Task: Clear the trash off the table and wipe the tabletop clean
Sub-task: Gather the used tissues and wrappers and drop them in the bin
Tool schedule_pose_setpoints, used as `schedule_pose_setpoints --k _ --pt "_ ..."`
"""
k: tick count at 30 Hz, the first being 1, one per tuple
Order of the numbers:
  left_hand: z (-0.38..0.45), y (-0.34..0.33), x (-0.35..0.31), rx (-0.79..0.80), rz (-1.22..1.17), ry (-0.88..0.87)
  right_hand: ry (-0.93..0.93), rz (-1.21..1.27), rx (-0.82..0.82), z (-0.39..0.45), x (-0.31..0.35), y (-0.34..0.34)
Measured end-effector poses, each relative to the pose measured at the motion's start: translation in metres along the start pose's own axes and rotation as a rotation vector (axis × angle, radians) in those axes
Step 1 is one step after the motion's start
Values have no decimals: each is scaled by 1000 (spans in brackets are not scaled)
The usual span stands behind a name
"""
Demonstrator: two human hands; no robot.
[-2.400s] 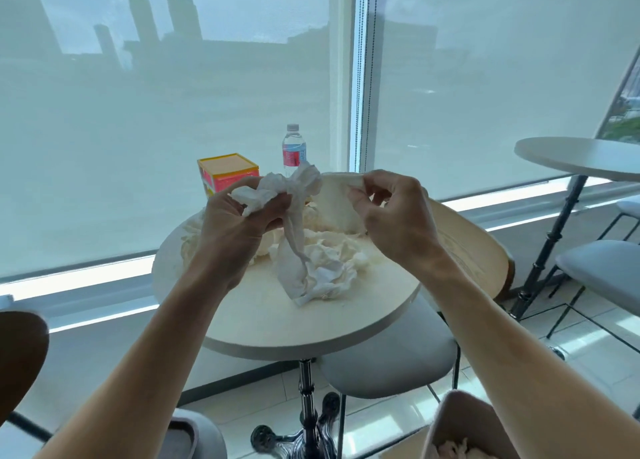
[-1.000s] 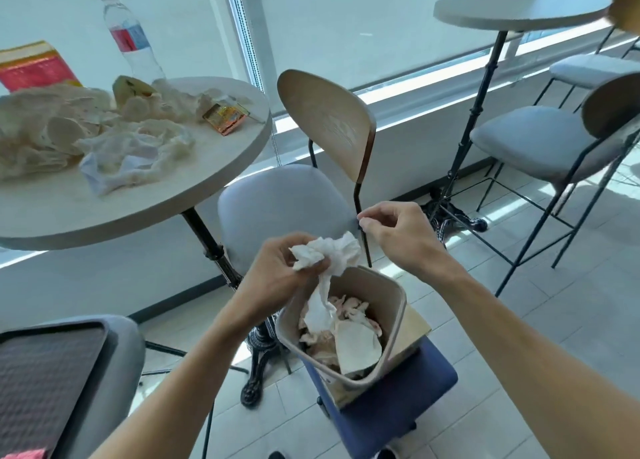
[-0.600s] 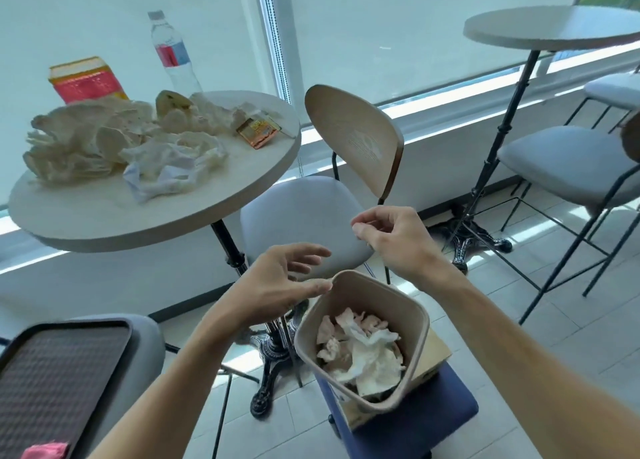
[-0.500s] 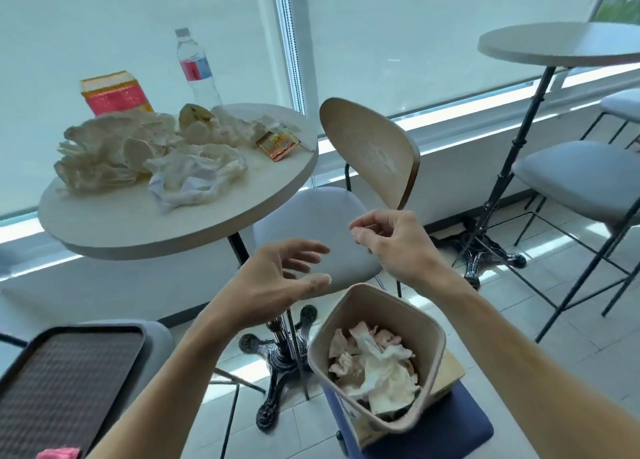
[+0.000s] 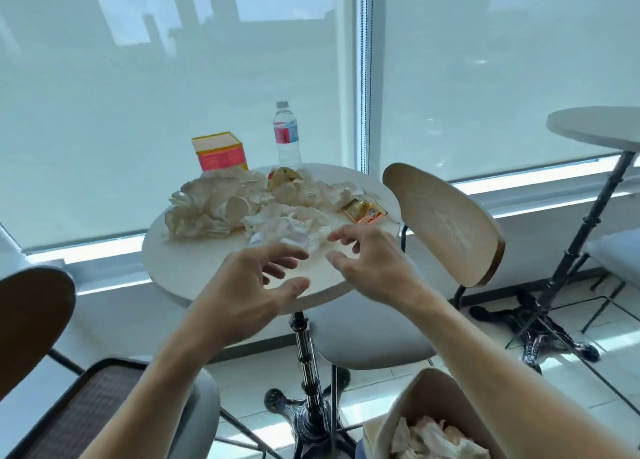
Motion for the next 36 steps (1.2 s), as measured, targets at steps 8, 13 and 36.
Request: schedule_pose_setpoints --k 8,13,36 --pt "4 35 35 -56 44 27 -143 -259 22 54 5 -22" --pt "15 44 46 -42 11 0 -134 -130 -189 60 3 -12" --pt "54 69 36 -220 -513 -407 170 568 2 46 106 14"
Point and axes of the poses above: each hand's wrist, its own z-axis towards the middle knuckle, its own y-axis out of the back of the hand, x = y × z, the point moved 2 cm from there along z, towards the middle knuckle, and after that the axes turned 14 degrees about x, right-handed, at the moved point
